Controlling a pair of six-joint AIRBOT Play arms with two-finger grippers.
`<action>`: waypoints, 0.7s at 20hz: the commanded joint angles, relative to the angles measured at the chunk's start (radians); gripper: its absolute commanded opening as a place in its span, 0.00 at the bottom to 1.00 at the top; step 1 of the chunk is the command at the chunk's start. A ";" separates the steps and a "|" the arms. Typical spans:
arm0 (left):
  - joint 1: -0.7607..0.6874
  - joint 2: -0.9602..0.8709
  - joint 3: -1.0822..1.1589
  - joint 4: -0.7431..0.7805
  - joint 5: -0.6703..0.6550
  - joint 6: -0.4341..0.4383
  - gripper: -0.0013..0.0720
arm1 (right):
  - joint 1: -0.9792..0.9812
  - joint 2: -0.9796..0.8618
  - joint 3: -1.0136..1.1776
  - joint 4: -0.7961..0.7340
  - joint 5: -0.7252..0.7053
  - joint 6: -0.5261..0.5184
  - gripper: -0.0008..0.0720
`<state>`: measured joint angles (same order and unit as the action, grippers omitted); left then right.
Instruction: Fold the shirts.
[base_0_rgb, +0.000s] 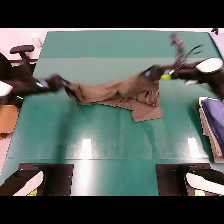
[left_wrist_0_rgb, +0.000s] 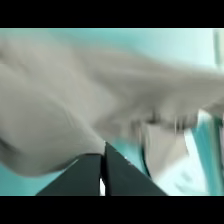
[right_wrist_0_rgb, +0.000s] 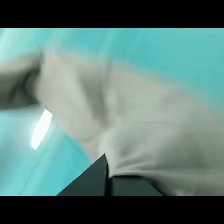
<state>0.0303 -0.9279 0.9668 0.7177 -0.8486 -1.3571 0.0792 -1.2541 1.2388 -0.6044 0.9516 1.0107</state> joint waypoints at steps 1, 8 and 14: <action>0.176 0.109 0.314 0.212 -0.174 0.004 0.05 | -0.138 0.174 0.134 0.001 0.090 0.038 0.04; 0.255 0.311 0.753 0.496 -0.312 0.045 0.05 | -0.426 0.621 0.323 0.003 0.219 0.135 0.04; 0.255 0.280 0.975 0.532 -0.113 0.161 0.05 | -0.764 0.605 0.571 0.075 0.186 0.232 0.04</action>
<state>0.2813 -0.6353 1.8656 1.2106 -1.0412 -1.2423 -0.5381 -0.6209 1.7088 -0.5781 1.0992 1.1889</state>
